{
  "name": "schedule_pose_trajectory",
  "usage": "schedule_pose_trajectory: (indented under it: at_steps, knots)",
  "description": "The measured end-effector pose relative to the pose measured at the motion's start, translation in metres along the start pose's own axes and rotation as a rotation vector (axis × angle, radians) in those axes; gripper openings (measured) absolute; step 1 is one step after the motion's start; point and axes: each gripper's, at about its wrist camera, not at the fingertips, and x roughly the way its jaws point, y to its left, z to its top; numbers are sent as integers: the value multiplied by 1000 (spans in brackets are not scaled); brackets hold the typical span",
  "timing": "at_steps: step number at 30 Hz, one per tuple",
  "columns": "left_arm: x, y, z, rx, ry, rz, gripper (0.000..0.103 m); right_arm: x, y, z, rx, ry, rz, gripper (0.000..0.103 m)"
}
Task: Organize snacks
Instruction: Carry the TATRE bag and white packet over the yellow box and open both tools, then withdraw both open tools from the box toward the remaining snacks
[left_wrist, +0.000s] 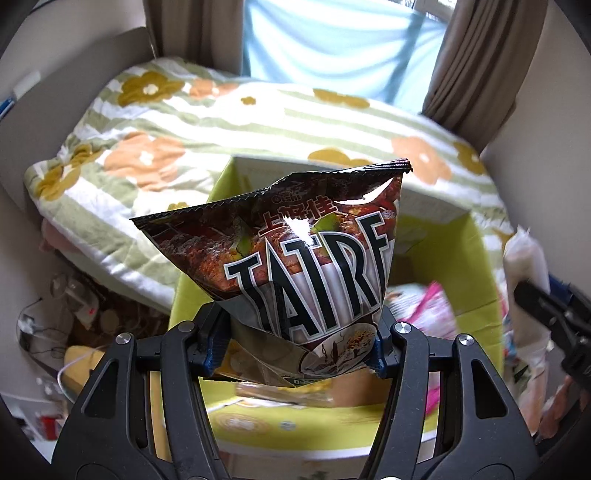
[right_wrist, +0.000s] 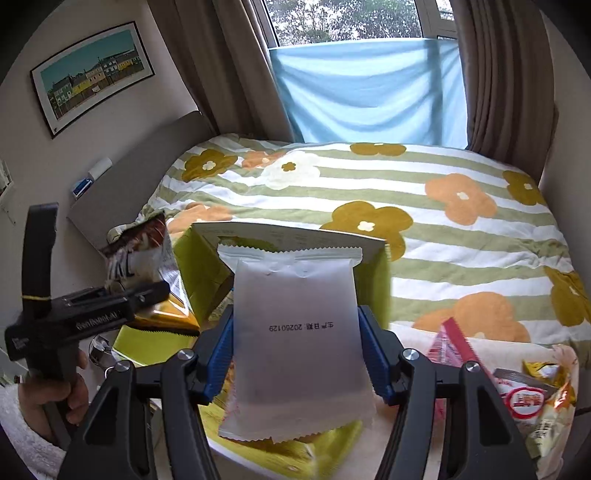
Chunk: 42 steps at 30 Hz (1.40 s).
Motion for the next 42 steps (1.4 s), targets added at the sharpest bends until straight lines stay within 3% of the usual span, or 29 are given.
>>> schedule_pose_trajectory:
  at_steps: [2,4,6,7,11,18,19,21,22,23,31,42]
  knots:
    - [11,8,-1,0,28,-18,58,11,7,0,-1,21,-1,58]
    - [20,11,-3,13,58,-34,67,18,10,1,0,39,-2,58]
    - [25,8,-7,63,67,-16,98,25,12,2,2,57,0,58]
    - [25,5,-9,87,56,2,102,27,11,2,3,64,2,58]
    - [28,-2,-14,149,54,34,103,36,10,6,8,79,3,58]
    - [31,-1,-16,102,89,-20,103,49,0,11,45,102,-23,59]
    - [31,-1,-16,96,89,-26,103,51,-3,12,52,106,-29,62]
    - [31,-1,-17,87,92,-40,103,48,-5,13,55,79,-43,76]
    - [31,-1,-17,85,93,-43,103,45,-6,13,53,60,-48,89]
    - [30,-1,-19,83,94,-38,103,43,-6,11,51,45,-50,93]
    - [29,0,-28,67,110,-32,103,40,-8,-6,57,81,-44,93]
    - [6,2,-35,61,78,-55,103,16,0,-13,58,53,-50,93]
